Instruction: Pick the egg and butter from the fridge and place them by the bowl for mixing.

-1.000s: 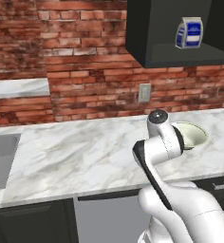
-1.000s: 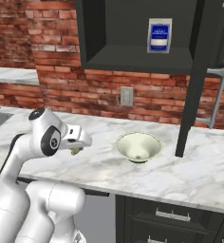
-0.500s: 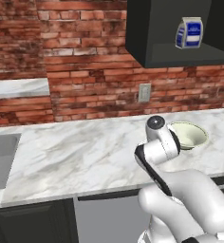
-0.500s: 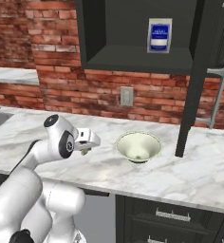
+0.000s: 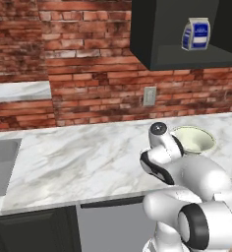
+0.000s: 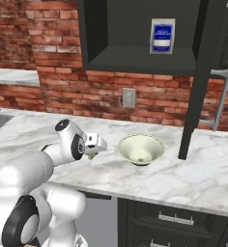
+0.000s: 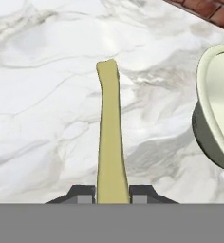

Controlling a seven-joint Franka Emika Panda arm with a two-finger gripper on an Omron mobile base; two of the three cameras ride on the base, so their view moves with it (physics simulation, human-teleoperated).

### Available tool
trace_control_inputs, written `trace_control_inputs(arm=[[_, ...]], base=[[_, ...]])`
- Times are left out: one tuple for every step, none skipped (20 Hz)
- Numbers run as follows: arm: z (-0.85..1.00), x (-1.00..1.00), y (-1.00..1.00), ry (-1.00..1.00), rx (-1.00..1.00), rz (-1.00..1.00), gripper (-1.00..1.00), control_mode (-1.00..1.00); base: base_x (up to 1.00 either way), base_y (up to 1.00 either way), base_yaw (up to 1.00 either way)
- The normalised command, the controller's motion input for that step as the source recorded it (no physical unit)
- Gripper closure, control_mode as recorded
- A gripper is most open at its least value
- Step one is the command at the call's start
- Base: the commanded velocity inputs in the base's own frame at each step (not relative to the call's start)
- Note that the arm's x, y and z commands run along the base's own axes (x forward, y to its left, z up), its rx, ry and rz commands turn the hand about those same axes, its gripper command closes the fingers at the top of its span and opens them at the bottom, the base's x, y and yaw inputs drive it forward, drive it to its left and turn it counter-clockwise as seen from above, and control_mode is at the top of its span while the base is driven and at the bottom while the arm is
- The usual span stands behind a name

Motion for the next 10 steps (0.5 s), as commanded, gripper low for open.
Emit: trace_control_inputs(arm=[[-0.26, 0.14, -0.01, -0.06, 0.0, 0.0, 1.0, -1.0], [-0.29, 0.22, -0.19, -0.08, 0.0, 0.03, 1.0, -1.0], [-0.31, 0.24, -0.25, -0.07, 0.0, 0.03, 1.0, -1.0], [-0.38, 0.15, -0.24, -0.1, 0.0, 0.03, 1.0, -1.0], [-0.38, 0.09, -0.17, -0.06, 0.0, 0.02, 1.0, -1.0], [-0.39, 0.17, -0.15, 0.0, 0.0, 0.0, 1.0, -1.0], [-0.24, 0.15, -0.12, -0.04, 0.0, 0.01, 1.0, -1.0], [-0.2, 0.12, -0.11, -0.03, 0.0, 0.0, 1.0, -1.0], [-0.16, 0.09, -0.04, 0.0, 0.0, 0.0, 1.0, -1.0], [-0.14, 0.06, -0.04, 0.0, 0.0, 0.01, 1.0, -1.0]], base=[[0.0, 0.0, 0.0], [0.0, 0.0, 0.0], [0.0, 0.0, 0.0], [0.0, 0.0, 0.0], [0.0, 0.0, 0.0], [0.0, 0.0, 0.0], [0.0, 0.0, 0.0], [0.0, 0.0, 0.0], [0.0, 0.0, 0.0], [0.0, 0.0, 0.0]])
